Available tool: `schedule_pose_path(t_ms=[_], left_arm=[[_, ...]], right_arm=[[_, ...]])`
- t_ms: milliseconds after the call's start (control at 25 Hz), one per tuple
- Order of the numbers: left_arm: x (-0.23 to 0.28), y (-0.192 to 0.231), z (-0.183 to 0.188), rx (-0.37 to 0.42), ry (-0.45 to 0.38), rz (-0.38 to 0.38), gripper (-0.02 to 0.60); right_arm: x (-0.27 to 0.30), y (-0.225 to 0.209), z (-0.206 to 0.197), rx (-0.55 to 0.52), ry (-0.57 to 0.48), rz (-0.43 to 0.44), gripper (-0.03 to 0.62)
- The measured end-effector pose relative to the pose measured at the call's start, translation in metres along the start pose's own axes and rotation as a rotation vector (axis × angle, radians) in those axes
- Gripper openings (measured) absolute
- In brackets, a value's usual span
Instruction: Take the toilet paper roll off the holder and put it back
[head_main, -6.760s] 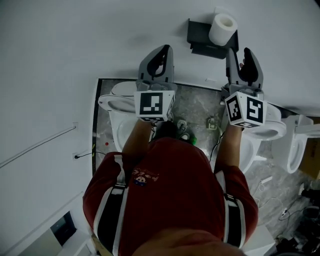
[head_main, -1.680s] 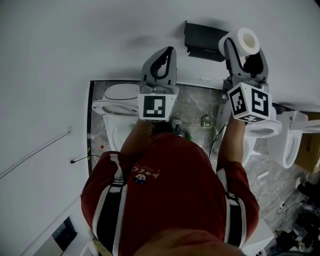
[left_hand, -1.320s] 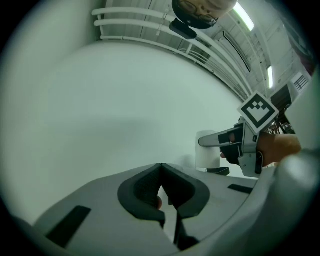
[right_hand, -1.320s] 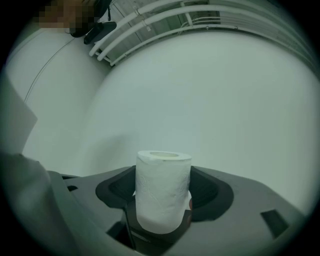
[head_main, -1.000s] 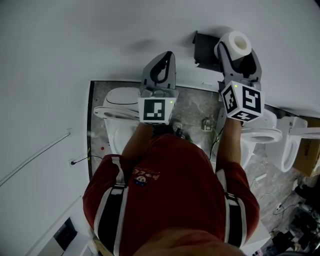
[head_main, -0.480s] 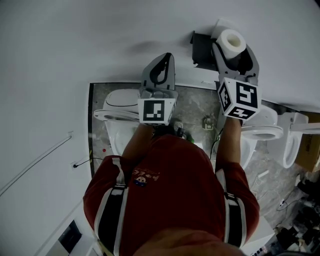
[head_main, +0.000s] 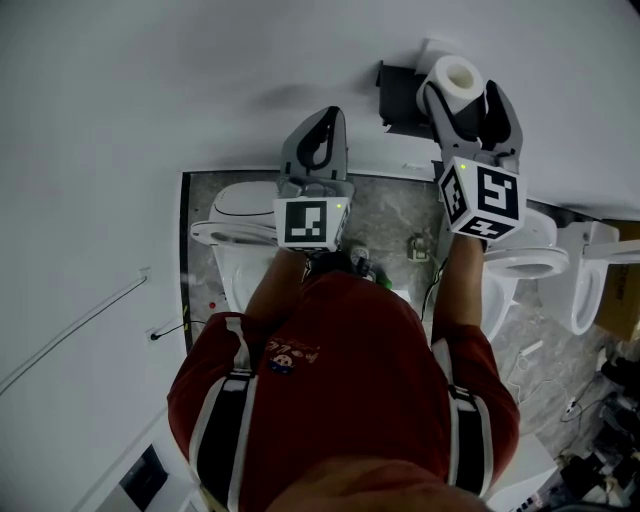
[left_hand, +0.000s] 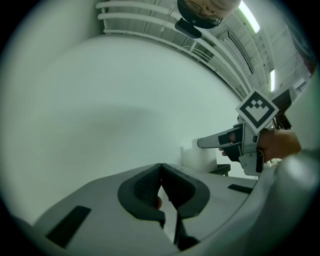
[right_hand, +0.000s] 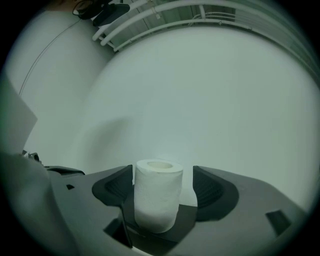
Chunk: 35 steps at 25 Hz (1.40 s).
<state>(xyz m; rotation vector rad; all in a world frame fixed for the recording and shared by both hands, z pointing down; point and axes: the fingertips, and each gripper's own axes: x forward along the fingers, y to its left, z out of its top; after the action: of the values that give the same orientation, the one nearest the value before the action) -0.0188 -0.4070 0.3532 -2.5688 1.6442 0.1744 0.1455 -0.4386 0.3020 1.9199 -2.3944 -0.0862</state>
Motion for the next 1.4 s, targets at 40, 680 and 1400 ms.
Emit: schedule_pose_path(t_ms=[40, 680, 1400], left_arm=[[-0.001, -0.002, 0.001, 0.005, -0.003, -0.001, 0.018], [-0.037, -0.057, 0.027, 0.046, -0.018, -0.014, 0.018], [-0.105, -0.115, 0.028, 0.090, -0.039, -0.034, 0.018]], right_arm=[[-0.003, -0.001, 0.001, 0.005, -0.006, 0.000, 0.385], [-0.091, -0.033, -0.011, 0.091, -0.065, -0.031, 0.385], [-0.195, -0.043, -0.062, 0.125, -0.082, -0.065, 0.366]])
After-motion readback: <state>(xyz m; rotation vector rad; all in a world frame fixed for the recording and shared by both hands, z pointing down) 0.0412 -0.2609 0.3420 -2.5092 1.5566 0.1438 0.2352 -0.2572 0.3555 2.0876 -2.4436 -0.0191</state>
